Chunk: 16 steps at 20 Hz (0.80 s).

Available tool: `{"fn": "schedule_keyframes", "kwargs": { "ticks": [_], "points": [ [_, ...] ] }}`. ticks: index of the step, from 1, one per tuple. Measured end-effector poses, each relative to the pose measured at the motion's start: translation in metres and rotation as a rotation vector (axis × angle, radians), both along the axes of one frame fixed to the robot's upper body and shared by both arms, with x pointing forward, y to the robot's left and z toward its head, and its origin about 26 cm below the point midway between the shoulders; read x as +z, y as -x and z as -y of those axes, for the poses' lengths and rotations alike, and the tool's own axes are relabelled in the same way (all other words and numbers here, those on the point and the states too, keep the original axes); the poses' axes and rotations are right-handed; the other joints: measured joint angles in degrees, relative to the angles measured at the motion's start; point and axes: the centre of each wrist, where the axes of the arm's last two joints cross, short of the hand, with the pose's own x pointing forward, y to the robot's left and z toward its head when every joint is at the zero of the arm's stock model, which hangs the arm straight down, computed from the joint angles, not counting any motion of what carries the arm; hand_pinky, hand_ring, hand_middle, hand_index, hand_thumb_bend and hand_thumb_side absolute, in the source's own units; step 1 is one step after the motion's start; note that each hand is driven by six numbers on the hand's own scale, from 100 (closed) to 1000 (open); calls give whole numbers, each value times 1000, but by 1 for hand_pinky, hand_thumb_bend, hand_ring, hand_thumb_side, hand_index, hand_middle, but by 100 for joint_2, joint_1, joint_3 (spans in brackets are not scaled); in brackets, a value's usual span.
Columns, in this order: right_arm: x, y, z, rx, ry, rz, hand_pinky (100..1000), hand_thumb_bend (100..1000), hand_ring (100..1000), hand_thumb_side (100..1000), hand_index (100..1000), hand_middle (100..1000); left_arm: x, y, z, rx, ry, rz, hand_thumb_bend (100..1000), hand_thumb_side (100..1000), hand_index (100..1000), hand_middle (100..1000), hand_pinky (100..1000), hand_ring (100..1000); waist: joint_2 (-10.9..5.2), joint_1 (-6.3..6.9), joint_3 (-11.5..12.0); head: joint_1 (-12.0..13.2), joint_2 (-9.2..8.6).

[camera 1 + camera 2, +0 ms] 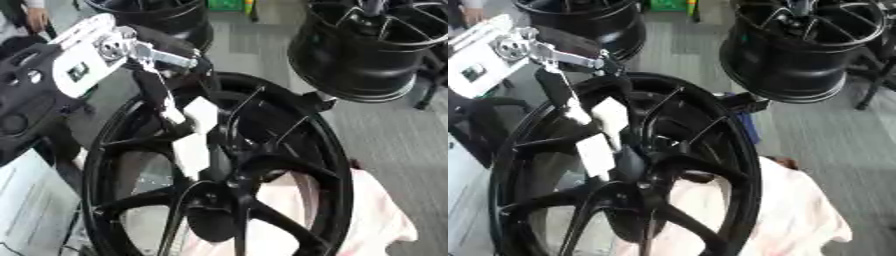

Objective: Pull the pin out of the wheel hub.

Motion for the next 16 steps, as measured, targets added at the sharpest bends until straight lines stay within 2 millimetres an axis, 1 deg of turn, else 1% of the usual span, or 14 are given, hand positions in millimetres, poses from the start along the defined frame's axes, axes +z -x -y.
{"fn": "schedule_keyframes", "kwargs": {
  "ticks": [4,8,11,14,16],
  "points": [
    [0,0,0,1,-2,1,789,100,680,735,756,591,-5,-2,1,3,-6,-6,442,433,860,704,828,805,2,-8,-2,13,0],
    [0,0,0,1,-3,1,789,100,680,736,756,591,-8,-3,-1,10,-8,-11,384,415,841,635,814,777,12,-11,-5,25,0],
    [0,0,0,1,-5,1,789,100,680,736,755,591,-10,-3,2,2,-7,-17,349,403,830,609,807,761,13,-11,-6,27,0],
    [-1,0,-1,1,-8,2,789,100,680,736,755,591,-10,-3,2,0,0,-24,336,398,828,611,803,755,14,-11,-7,28,0],
    [-1,0,-1,0,-11,2,789,100,680,737,755,591,-11,-3,3,-2,4,-31,317,376,818,613,799,751,14,-11,-11,29,0]
  ]
}}
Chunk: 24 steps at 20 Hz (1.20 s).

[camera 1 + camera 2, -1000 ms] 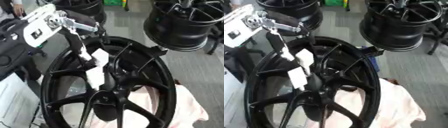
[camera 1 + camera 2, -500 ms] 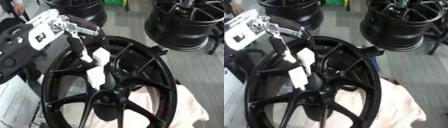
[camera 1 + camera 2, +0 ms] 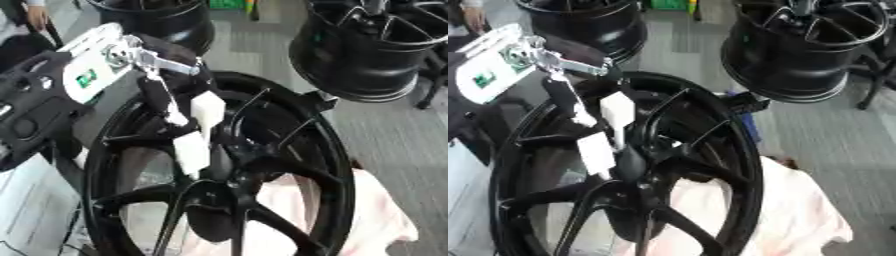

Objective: Pull the pin out of the wheel hub.

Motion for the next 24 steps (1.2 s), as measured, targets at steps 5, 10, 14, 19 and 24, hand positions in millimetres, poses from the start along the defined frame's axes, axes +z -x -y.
{"fn": "schedule_keyframes", "kwargs": {
  "ticks": [5,10,14,19,24],
  "points": [
    [-1,0,1,-6,-3,-3,789,100,679,739,754,589,-1,2,4,-16,18,-20,306,329,790,594,788,730,0,1,-1,0,0],
    [-2,0,1,-10,-6,-6,789,100,680,740,754,590,2,5,8,-31,35,-37,310,290,710,510,759,665,0,3,-1,0,0],
    [-3,0,2,-13,-8,-11,788,100,679,743,754,589,3,7,10,-42,46,-48,297,231,619,424,718,604,0,2,-1,-1,0],
    [-5,-1,2,-16,-14,-19,788,100,680,743,755,590,9,9,12,-48,60,-55,292,144,549,360,683,563,0,1,5,-3,0],
    [-5,-1,2,-16,-15,-20,789,100,681,744,755,591,15,11,13,-46,73,-63,357,100,483,305,656,520,-1,0,8,-4,0]
  ]
}}
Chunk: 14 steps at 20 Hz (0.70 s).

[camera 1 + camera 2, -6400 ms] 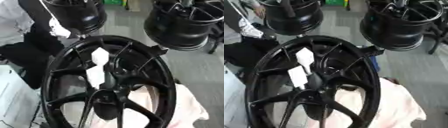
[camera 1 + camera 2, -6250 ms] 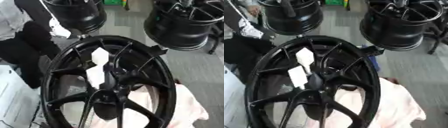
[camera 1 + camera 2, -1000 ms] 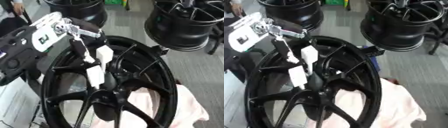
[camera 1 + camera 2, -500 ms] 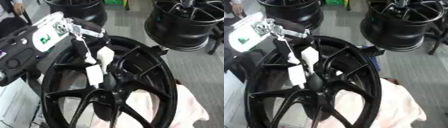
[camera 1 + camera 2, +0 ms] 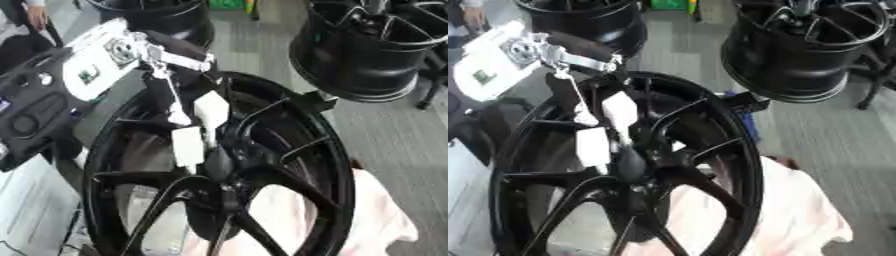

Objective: Pull the pin out of the wheel hub.

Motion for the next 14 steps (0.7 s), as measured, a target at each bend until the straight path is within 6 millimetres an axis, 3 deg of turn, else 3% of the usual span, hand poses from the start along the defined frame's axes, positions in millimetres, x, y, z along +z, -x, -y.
{"fn": "schedule_keyframes", "kwargs": {
  "ticks": [3,14],
  "points": [
    [0,0,0,0,0,0,789,100,681,745,756,591,5,1,0,2,12,-3,419,100,449,279,646,504,0,-3,0,-3,0],
    [-1,0,-1,0,-6,-1,790,100,683,740,757,593,29,10,1,-8,65,-27,439,100,436,241,638,493,-15,-9,4,-5,-3]
  ]
}}
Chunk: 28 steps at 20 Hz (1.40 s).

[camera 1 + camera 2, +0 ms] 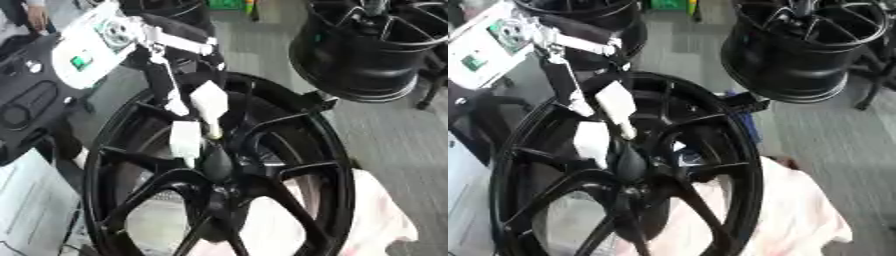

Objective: Pull the pin out of the wheel hub.

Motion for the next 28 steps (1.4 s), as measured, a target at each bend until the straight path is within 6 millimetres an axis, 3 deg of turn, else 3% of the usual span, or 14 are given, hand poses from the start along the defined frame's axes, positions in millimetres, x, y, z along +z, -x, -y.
{"fn": "schedule_keyframes", "kwargs": {
  "ticks": [5,14,22,28],
  "points": [
    [-1,0,0,0,-3,0,790,100,683,743,757,593,18,4,-7,9,36,4,489,100,430,232,633,485,-15,-14,6,0,-3],
    [-2,1,1,-6,-1,-2,790,100,683,741,757,593,58,11,-31,56,131,47,445,100,434,230,641,487,-23,-31,36,-10,-4],
    [-4,3,3,-19,0,-2,790,100,683,738,757,593,105,23,-89,164,297,111,383,100,436,224,638,483,-79,-34,127,-114,2],
    [-5,5,6,-34,3,-2,790,100,683,738,757,593,114,28,-151,325,429,142,340,100,441,223,638,484,-90,-38,197,-192,4]
  ]
}}
